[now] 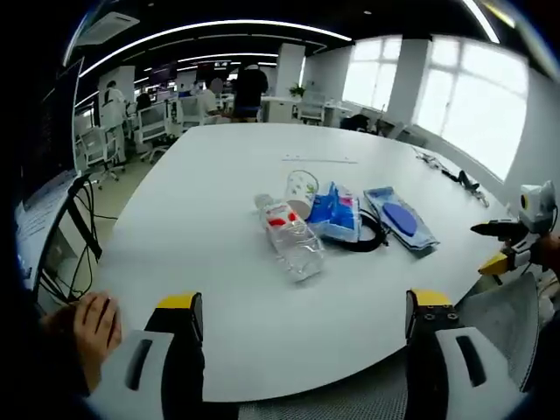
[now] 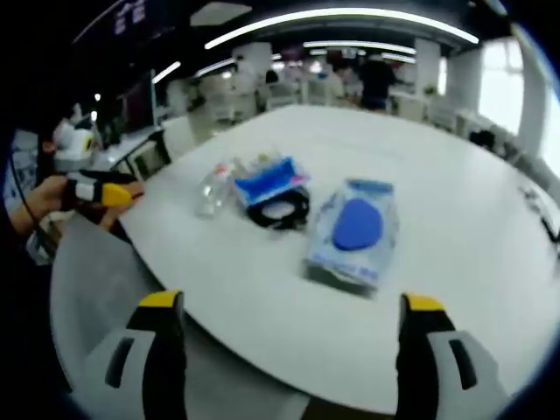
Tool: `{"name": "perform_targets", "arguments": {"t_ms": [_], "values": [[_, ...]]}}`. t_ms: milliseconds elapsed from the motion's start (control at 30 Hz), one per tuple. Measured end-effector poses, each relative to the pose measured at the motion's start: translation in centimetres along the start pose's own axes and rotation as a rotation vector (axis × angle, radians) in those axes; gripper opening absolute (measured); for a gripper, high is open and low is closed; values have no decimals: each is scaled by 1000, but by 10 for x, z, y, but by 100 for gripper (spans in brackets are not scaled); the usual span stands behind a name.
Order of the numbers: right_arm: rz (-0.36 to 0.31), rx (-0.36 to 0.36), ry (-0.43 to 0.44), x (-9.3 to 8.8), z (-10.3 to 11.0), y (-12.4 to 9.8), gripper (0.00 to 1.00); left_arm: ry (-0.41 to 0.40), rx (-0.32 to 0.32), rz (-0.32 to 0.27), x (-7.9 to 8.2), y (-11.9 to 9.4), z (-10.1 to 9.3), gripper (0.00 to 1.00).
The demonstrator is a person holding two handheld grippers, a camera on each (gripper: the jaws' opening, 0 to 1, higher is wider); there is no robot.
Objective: Arrange the tabletop items into an orderly group along one side of the table until the central work area is clear of visible clutter.
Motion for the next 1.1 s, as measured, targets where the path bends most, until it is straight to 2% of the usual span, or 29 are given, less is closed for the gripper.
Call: {"name": "perform_targets", "arguments": {"t_ms": [533, 767, 1100], "values": [[-10, 6, 2, -4, 2, -5, 100, -14, 10, 0, -3, -4, 3, 95], [-29, 6, 3, -1, 3, -5, 100, -7, 7, 9, -3, -4, 2, 95], [-17, 12, -4, -2, 5, -3, 100, -17, 13, 14, -2, -3, 4, 94]]}}
Point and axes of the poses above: the point that each gripper's makers call its tool centre point, and the gripper's own axes: y roughly forward along the fingers, z roughly to its left, x roughly out of its top, the point moved 6 cm from there along -y, roughly backward along the fingers, and after that the axes turned 12 degrees about y, right-handed, at the moved point
